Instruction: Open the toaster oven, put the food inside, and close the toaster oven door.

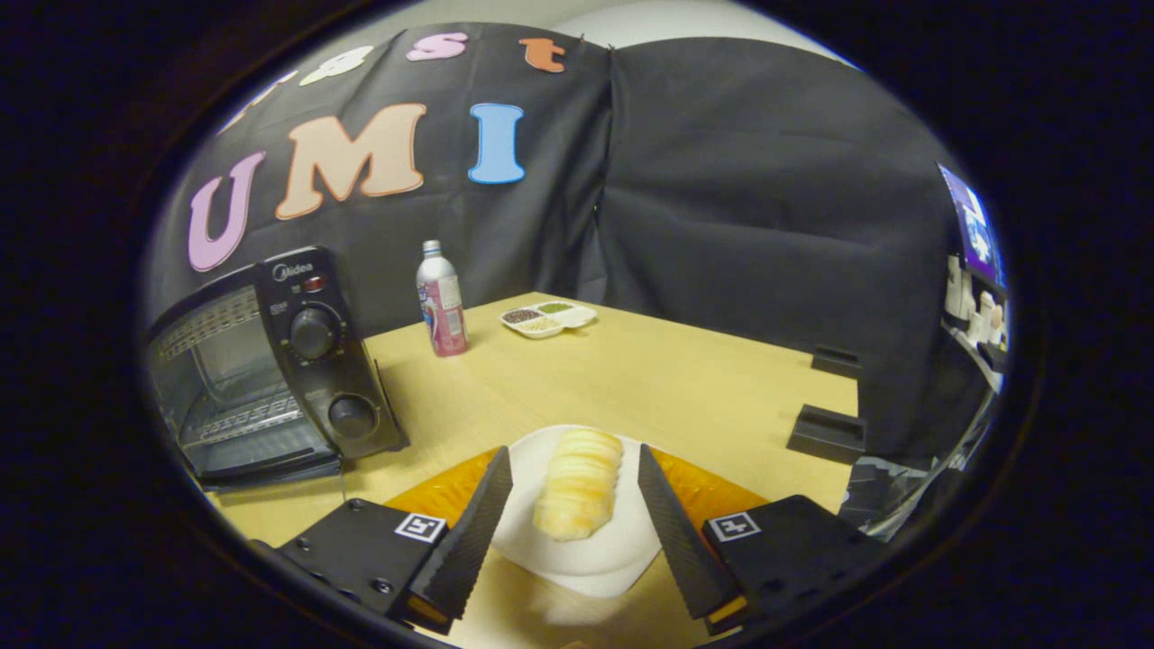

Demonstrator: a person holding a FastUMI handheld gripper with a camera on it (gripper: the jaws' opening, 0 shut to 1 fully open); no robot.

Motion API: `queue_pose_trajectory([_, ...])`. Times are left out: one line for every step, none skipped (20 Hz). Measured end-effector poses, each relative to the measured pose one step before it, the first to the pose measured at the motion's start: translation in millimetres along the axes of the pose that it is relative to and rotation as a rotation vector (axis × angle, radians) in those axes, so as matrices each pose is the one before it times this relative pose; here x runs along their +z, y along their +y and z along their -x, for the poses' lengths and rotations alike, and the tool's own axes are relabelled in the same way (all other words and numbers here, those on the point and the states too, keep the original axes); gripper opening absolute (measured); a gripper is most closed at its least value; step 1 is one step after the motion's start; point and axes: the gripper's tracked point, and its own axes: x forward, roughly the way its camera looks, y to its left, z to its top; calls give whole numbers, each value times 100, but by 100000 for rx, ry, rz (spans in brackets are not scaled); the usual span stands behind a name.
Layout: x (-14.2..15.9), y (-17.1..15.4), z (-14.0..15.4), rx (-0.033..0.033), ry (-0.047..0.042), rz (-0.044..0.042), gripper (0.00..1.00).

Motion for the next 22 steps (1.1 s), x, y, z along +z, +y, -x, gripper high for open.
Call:
queue_pose_trajectory([-144,31,-363,-602,715,-354,91])
queue_pose_trajectory([-15,-159,-138,-1155,-131,88,91])
queue_pose_trajectory([64,-246,-377,-1555,20,366,91])
queue_pose_trajectory([-295,36,-222,-254,1893,174,91])
queue_pose_trajectory([-452,-57,55,53,2150,332,91])
queue_pose_trajectory([-161,-26,-350,-430,2030,252,90])
queue_pose_trajectory([-366,67,-182,-373,1997,441,90])
queue_pose_trajectory([-216,-34,-308,-698,1861,385,90])
queue_pose_trajectory([-377,-93,-97,-612,1937,607,90])
queue_pose_trajectory([-397,306,-240,344,2512,1022,90])
queue_pose_trajectory([-605,46,-213,360,3793,840,90])
queue_pose_trajectory([-1181,120,-252,506,6732,743,90])
queue_pose_trajectory([237,77,263,131,-1080,531,90])
queue_pose_trajectory([-124,44,-244,-329,973,577,90])
queue_pose_trajectory([35,-29,196,91,-31,417,90])
queue_pose_trajectory([26,27,6,-186,25,-261,91])
queue_pose_trajectory([-79,78,-177,-182,-51,-637,91])
queue_pose_trajectory([190,-15,264,-525,114,-531,91])
queue_pose_trajectory([-63,79,-272,-573,-90,-817,84])
queue_pose_trajectory([145,57,161,145,-44,-492,78])
queue_pose_trajectory([-133,39,-279,-122,123,110,71])
queue_pose_trajectory([2,120,1,327,-306,-102,64])
